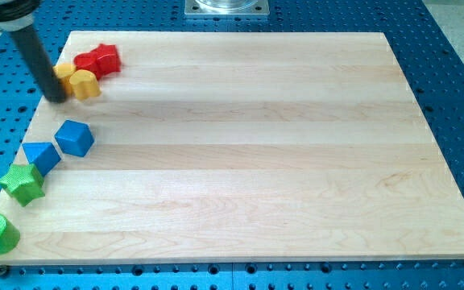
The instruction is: Move heart bottom right of hexagon
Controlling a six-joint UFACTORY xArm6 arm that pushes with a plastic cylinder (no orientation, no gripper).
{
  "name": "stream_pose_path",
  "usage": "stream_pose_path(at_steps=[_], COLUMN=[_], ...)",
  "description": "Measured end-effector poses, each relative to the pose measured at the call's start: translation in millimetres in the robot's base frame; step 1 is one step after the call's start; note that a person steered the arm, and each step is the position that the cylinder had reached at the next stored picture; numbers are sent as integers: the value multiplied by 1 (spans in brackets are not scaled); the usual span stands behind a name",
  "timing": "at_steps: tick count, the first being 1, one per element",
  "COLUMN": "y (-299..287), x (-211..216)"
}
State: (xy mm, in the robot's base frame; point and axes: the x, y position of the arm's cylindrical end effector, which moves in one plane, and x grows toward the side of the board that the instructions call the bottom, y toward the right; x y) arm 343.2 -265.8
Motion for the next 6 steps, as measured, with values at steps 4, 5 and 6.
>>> stream_pose_path(at_steps=[4, 5, 6], y=[-39, -39, -18], x=[-50, -6, 14])
